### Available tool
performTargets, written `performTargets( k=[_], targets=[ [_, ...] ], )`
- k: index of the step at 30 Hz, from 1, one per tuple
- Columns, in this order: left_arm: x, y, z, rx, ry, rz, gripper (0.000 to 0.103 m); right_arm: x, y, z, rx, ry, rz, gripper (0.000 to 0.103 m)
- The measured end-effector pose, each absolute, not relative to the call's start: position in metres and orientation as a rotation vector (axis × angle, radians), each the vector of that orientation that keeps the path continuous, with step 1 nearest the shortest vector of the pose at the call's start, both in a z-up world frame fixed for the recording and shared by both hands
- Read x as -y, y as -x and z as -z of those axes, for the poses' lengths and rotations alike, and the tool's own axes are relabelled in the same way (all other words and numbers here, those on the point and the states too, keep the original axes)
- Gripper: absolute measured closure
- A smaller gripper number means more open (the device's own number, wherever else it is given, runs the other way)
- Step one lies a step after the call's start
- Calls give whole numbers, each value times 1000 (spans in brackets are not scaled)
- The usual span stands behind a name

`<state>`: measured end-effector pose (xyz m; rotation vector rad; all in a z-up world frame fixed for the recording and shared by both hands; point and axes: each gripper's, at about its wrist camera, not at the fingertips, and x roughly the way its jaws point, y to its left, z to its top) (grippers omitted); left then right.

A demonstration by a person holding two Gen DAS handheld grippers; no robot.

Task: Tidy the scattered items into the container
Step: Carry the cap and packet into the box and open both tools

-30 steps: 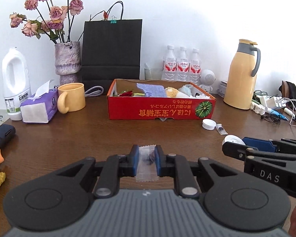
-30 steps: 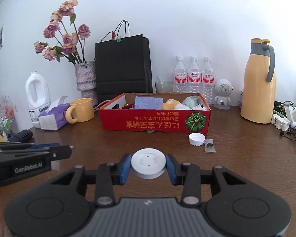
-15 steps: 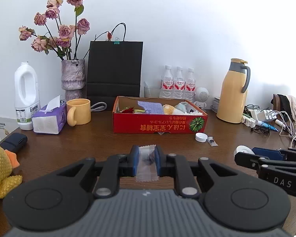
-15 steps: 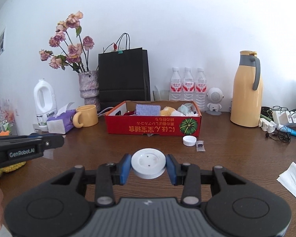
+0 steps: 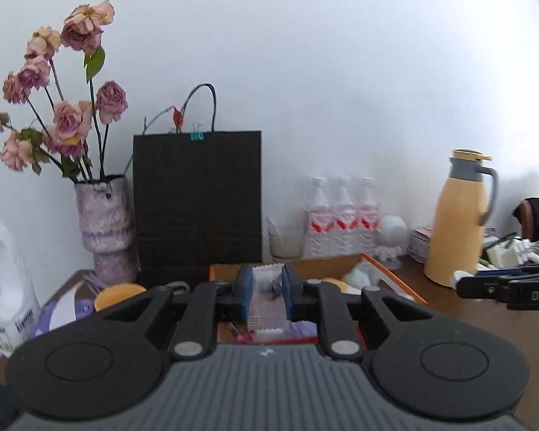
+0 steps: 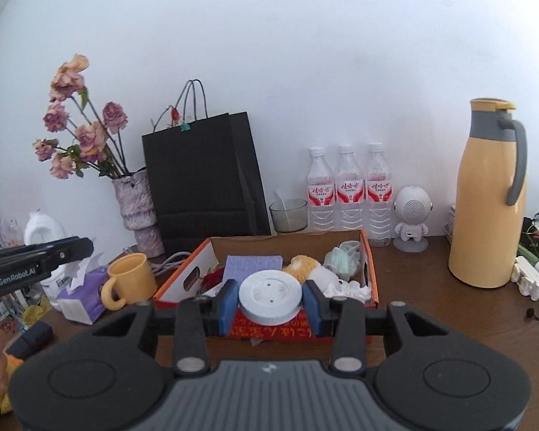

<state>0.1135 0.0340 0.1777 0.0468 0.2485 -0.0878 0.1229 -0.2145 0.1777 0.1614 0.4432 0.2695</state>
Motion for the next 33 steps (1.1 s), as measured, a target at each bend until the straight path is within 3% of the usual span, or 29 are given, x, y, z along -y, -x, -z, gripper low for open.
performTargets(
  k=[6, 12, 22, 23, 26, 31, 33],
  targets=[
    [-39, -248, -176, -383, -38, 71, 85, 228, -255, -181, -590, -148, -263, 65],
    [-34, -359, -125, -593, -55, 40, 85, 250, -357, -128, -816, -229, -231, 65],
    [-30, -412, -84, -691, -114, 1, 78, 242, -410, -92, -979, -60, -155, 63],
    [-32, -414, -85, -699, -100, -2, 76, 243, -412, -94, -983, -72, -149, 56],
    [-39, -408, -93, -727, -67, 14, 49, 248, -411, -105, -961, -154, -167, 38],
    [-34, -392, -102, -844, -21, 65, 14, 230, -408, -109, -1033, -249, -247, 22],
    [-31, -385, -101, -921, 31, 37, 7, 218, -404, -104, -1092, -231, -250, 19]
  ],
)
